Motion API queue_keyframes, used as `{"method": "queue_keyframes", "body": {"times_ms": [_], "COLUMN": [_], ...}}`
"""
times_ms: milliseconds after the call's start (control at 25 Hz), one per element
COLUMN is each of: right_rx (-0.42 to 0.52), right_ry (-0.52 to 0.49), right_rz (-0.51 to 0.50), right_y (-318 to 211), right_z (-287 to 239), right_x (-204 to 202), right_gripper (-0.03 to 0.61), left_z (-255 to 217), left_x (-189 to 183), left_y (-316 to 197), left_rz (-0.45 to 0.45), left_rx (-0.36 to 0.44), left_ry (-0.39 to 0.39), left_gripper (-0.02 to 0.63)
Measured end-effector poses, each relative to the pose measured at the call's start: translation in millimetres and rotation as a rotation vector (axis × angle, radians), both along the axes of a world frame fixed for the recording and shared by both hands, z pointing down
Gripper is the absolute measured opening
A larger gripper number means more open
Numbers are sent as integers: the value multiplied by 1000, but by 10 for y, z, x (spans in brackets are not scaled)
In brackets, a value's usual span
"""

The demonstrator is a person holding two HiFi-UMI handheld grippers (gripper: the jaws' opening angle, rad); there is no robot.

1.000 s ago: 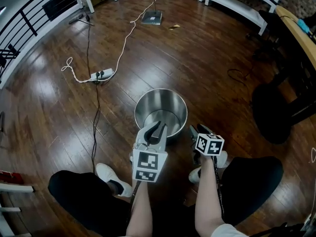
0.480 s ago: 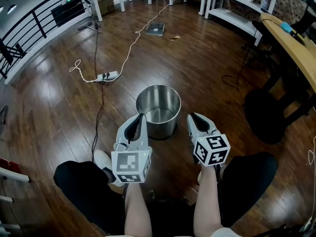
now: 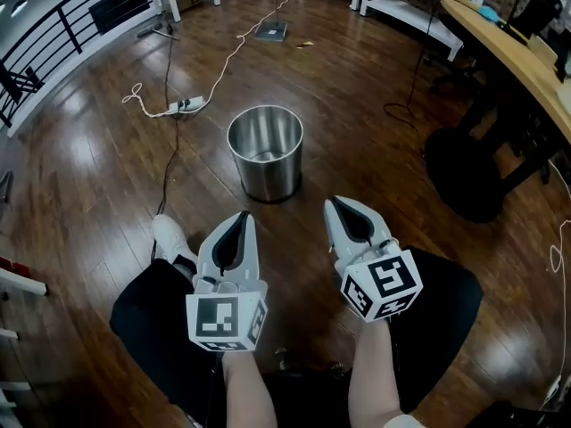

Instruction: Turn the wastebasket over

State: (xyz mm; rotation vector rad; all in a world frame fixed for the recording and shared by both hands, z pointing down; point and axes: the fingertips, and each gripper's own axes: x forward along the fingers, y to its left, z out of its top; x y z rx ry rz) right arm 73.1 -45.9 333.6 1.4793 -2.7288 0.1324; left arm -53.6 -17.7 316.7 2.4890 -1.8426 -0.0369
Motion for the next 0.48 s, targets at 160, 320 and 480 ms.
{"method": "queue_keyframes", "body": {"times_ms": [160, 320, 480], "right_rx": [11, 16, 48], "right_ry": [34, 84, 75], "right_rz": [-36, -73, -100], "right_y": [755, 1427, 1965], "right_z": [-59, -20, -140], "right_x": [7, 34, 118], "right_gripper": [-8, -8, -8], "left_z": [-68, -28, -66], "left_x": [44, 156, 235], "left_y": [681, 1380, 2039], "left_rz": [-34, -70, -140], "left_rx": [-2, 16, 23], "left_ry": [0, -8, 11], "left_gripper": [15, 15, 15]}}
